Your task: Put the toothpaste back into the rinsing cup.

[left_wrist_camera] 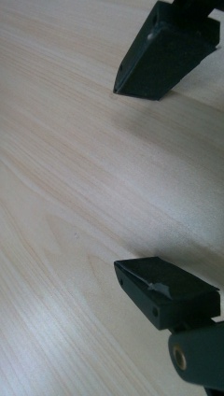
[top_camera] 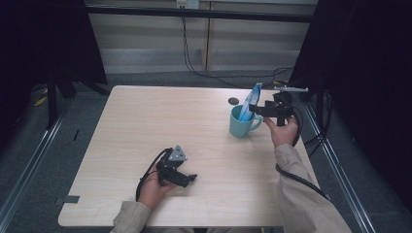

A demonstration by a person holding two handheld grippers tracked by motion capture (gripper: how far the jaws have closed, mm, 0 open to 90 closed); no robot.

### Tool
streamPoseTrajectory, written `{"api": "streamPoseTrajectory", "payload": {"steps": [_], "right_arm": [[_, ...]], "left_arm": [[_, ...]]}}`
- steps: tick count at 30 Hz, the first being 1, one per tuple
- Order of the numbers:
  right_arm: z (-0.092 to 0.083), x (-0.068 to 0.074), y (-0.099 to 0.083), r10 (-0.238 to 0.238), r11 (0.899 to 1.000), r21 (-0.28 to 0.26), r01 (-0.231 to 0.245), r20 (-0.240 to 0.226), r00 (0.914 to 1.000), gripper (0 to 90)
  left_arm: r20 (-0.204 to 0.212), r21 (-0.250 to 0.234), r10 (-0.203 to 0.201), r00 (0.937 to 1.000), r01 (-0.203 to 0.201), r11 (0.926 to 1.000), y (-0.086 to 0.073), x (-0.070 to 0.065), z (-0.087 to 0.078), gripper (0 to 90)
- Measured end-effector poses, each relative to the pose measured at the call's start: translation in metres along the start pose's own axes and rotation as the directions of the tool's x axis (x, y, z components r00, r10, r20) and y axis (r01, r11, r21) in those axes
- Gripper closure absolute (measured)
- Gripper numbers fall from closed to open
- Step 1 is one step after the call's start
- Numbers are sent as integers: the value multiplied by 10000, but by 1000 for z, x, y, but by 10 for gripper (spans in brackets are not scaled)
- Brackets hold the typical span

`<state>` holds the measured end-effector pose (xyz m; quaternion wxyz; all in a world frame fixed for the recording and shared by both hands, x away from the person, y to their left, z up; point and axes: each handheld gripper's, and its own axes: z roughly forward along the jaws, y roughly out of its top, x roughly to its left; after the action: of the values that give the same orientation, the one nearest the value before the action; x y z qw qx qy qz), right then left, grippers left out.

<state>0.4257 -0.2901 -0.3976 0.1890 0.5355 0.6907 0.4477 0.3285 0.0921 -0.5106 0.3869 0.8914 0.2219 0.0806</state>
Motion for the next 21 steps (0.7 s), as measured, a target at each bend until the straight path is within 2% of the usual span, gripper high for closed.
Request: {"api": "streamPoseTrajectory", "payload": {"steps": [17, 21], "right_arm": [[-9, 5, -4, -354, 9992, 156, 357, -159, 9992, 176], [-11, 9, -6, -576, 9979, 279, 581, -196, 9982, 175]], "left_arm": [[0, 17, 8, 10000, -8, 10000, 0, 0, 0, 130], [3, 21, 14, 10000, -14, 10000, 0, 0, 0, 130]]}}
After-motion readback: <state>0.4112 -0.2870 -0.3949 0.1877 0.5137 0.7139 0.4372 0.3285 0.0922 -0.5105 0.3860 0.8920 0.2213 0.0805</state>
